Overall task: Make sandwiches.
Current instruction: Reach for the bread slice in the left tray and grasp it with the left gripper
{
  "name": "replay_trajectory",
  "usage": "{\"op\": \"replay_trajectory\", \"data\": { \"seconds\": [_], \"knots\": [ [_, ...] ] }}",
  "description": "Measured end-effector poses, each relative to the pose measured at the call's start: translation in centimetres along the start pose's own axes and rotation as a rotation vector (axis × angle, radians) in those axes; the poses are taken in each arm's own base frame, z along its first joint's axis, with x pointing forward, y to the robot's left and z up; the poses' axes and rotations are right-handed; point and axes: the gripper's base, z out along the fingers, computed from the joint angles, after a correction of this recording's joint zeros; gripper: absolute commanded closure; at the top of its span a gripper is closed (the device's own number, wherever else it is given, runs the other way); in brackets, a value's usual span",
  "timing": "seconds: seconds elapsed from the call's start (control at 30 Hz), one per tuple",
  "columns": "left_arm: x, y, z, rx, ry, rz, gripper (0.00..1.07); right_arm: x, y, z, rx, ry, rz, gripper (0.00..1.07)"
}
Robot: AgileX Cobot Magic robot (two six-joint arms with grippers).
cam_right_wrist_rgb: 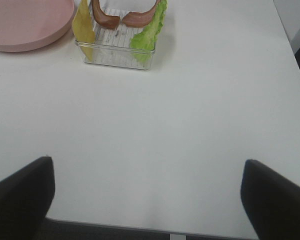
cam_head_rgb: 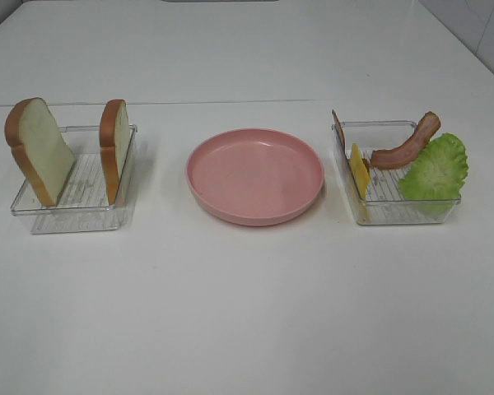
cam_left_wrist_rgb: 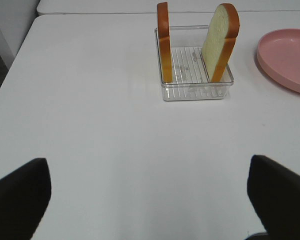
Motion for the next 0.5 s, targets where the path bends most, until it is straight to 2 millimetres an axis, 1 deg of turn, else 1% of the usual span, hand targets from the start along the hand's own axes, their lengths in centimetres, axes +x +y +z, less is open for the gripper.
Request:
{"op": "replay_trajectory", "data": {
  "seconds": [0.5],
  "knots": [
    [0.0,0.0,0.0,0.0,0.0,0.0,0.07,0.0,0.0,0.0,0.0,0.0,0.0,0.09]
  ]
}}
